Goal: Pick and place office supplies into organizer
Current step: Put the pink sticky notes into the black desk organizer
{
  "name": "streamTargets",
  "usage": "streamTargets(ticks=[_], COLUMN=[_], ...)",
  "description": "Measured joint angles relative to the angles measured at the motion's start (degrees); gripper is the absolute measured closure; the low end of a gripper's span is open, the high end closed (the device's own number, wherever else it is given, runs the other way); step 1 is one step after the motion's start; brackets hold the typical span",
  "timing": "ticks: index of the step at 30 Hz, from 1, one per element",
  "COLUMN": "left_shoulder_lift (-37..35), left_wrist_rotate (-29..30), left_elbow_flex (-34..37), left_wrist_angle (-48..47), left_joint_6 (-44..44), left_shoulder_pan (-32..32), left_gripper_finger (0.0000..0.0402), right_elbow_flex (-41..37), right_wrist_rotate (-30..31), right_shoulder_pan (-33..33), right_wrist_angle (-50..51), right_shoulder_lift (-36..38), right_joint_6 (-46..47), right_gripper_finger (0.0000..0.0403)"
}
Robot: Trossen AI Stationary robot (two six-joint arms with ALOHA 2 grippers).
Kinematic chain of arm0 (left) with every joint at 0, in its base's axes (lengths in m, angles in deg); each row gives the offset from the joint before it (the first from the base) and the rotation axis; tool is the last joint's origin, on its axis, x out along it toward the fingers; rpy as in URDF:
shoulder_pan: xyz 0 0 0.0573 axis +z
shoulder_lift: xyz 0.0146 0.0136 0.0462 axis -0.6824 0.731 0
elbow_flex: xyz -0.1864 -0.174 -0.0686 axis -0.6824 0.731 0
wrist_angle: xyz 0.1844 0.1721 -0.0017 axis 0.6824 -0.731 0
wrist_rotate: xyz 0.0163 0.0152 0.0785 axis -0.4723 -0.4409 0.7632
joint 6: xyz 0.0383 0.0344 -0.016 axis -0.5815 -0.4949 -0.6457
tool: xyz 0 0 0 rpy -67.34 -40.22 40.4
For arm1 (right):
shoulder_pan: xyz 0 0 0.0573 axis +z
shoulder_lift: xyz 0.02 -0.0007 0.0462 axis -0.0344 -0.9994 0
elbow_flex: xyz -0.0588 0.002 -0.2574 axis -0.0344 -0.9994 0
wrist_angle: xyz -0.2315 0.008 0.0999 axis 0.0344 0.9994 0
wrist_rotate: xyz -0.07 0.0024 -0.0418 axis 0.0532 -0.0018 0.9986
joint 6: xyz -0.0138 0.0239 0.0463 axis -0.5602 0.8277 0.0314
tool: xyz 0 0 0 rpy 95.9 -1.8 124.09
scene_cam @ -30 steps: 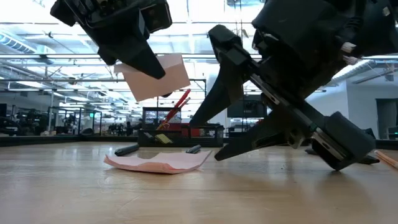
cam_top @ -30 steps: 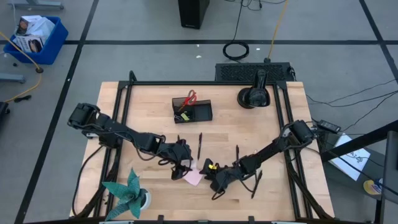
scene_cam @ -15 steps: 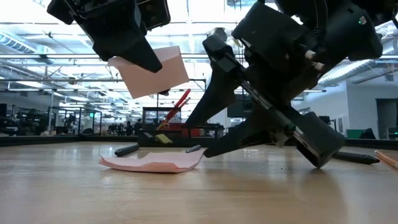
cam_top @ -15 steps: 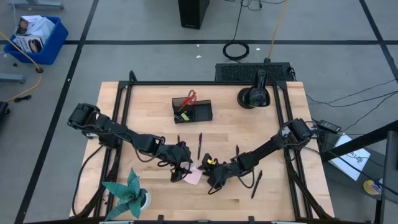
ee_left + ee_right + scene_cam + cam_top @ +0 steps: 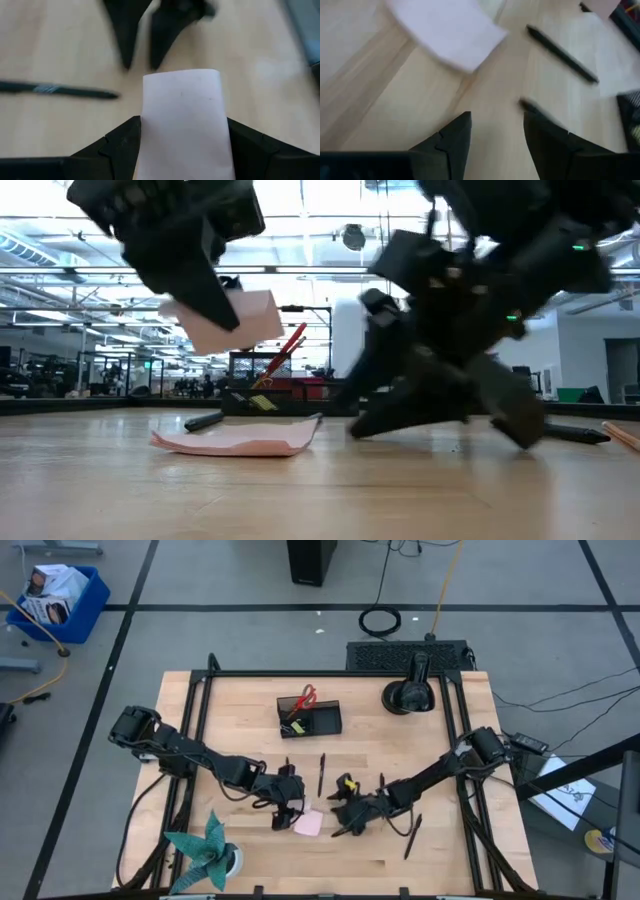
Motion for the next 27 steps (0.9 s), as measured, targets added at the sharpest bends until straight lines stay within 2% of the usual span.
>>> streamTargets(ticks=[4,6,10,13,15,20,27], left_shoulder_lift=[0.0,0.0,0.04,0.04,0.04,1.12,4.72], left_wrist_rotate=[6.54,7.24,6.67,1.25,-0.66,-0.64,-0.49], left_elbow_flex=[0.0,0.0,0.0,0.0,0.0,-0.02,-0.02], left_wrist_angle=[-4.17,-6.2,-4.93,-2.76,-0.87,7.41,5.76], left_joint_6=[-0.01,0.78,2.52,2.96,1.92,-0.63,-1.96], left_shoulder_pan=[0.25,0.24,0.02,-0.54,-1.51,-3.74,-3.81], left_gripper_finger=[0.0151,0.0151,0.0151,0.0151,0.0151,0.0151,0.0151], right_elbow_flex=[-0.2,-0.25,-0.1,-0.1,-0.01,-0.03,0.01], right_wrist_rotate=[-0.6,-0.83,-5.51,-8.31,-8.12,-8.21,-8.25], right_shoulder_pan=[0.67,0.75,0.65,0.64,0.66,0.66,0.77], right_wrist_angle=[0.23,-0.91,-1.48,-0.71,-0.14,2.23,2.3], right_shoulder_lift=[2.61,3.63,5.2,5.52,5.68,5.66,5.72], right_joint_6=[6.08,10.24,21.78,26.24,28.02,32.52,36.06], right_gripper_finger=[0.0231,0.0231,0.0227,0.0228,0.0231,0.0235,0.0236])
